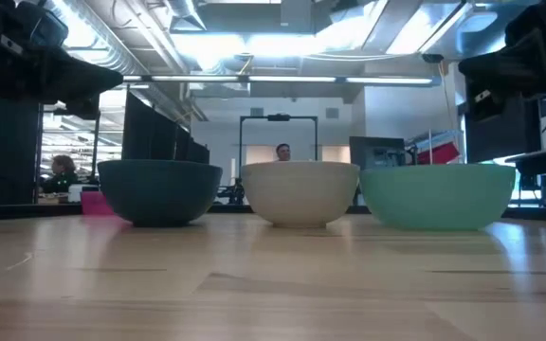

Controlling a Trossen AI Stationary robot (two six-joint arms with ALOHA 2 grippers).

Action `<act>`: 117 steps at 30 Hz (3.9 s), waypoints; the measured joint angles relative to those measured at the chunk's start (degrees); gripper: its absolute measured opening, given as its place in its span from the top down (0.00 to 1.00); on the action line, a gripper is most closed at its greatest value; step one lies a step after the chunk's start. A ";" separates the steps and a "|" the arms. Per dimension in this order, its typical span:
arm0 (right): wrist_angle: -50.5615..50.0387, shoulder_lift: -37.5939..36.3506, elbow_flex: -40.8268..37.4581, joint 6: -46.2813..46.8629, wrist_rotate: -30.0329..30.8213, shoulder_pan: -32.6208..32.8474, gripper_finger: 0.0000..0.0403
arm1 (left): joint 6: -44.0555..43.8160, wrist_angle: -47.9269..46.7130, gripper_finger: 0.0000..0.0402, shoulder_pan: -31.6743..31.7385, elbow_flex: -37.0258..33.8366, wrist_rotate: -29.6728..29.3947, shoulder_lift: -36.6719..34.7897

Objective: Nest bowls inside each other

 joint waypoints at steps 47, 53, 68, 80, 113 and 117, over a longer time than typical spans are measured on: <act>1.65 0.22 0.01 5.48 20.07 -0.02 1.00 | 0.07 0.93 1.00 2.15 0.00 -2.19 0.01; 2.27 0.22 0.00 6.50 19.63 -0.02 1.00 | -8.90 1.85 1.00 3.27 0.00 -2.46 0.00; 7.23 2.09 6.30 9.01 26.97 -0.02 1.00 | -29.58 10.51 1.00 9.62 0.00 -7.93 0.02; -22.64 38.61 51.49 -3.22 22.86 -6.92 1.00 | -30.73 10.38 1.00 10.25 0.00 -7.93 0.02; -51.06 102.58 85.91 -7.50 3.05 -15.05 0.50 | -31.32 10.26 1.00 10.18 0.00 -4.59 0.02; -52.33 106.34 85.90 -7.29 3.38 -13.66 0.48 | -31.10 10.14 1.00 10.18 0.00 -4.57 0.02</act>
